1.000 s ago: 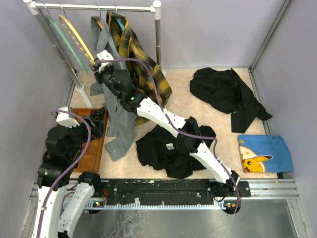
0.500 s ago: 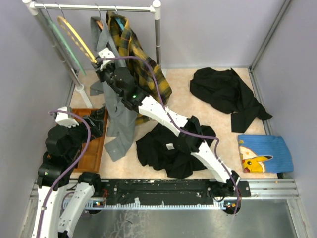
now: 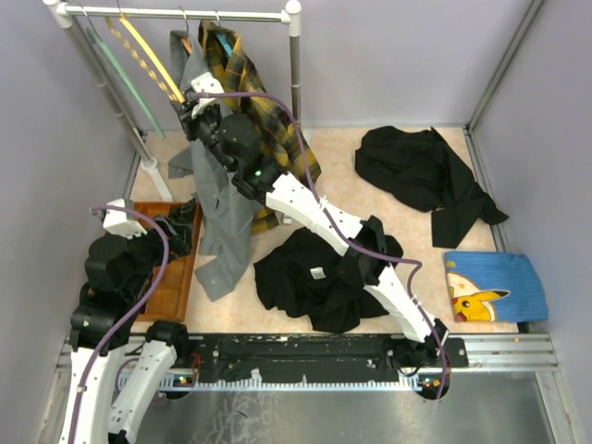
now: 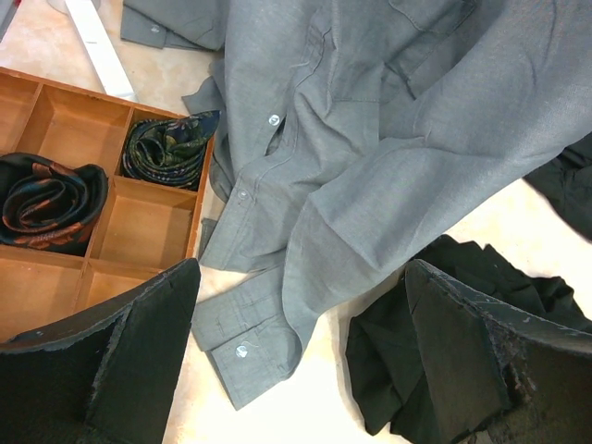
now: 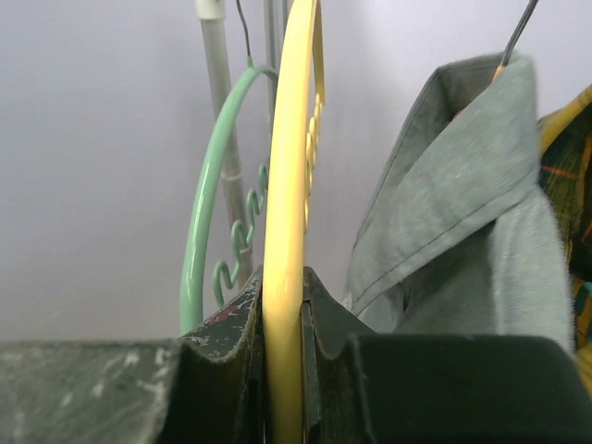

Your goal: Place the shirt on the hanger

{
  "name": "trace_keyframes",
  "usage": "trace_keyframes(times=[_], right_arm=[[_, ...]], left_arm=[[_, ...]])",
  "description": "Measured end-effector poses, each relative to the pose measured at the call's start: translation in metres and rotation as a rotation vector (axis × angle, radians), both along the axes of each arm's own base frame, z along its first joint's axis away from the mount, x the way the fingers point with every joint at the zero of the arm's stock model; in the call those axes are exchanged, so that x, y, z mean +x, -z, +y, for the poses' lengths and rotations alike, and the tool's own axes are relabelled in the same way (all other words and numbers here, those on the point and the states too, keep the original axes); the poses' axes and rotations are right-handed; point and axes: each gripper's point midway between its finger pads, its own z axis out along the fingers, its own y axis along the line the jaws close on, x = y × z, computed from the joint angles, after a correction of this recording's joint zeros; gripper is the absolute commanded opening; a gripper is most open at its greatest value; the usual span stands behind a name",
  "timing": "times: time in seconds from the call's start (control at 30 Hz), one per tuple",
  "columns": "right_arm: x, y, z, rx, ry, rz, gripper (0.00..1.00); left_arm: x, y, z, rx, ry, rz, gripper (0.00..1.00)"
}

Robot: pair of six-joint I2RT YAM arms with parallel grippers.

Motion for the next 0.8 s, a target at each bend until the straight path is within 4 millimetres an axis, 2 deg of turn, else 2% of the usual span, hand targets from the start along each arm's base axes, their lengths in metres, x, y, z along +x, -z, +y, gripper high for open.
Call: trace_keyframes(times=[0.13,0.47,0.7,0.8], right_arm=[[-0.005,-0.014,-0.007,0.016,-0.003,-0.001,0.0],[-0.025,-0.001,-0.032,-0.083,-0.02,0.1,0.0],[-0.057,-0.001,-0.066,-0.137,-0.043,0.139,0.0],[-0.077,-0.006,-0.086,-0.14,-0.059,0.147,0.0]], left_arm=[[-0.001,-0.001,0.001,-0.004,-0.006,-0.005,0.98],[-0.003,-0.003,0.001,-0.011,-0.01,-0.016,0.99],[-0.006,-0.006,0.002,-0.014,-0.011,-0.035,0.99],[-0.008,-0.007,0.002,-0.015,-0.01,-0.048,0.99]])
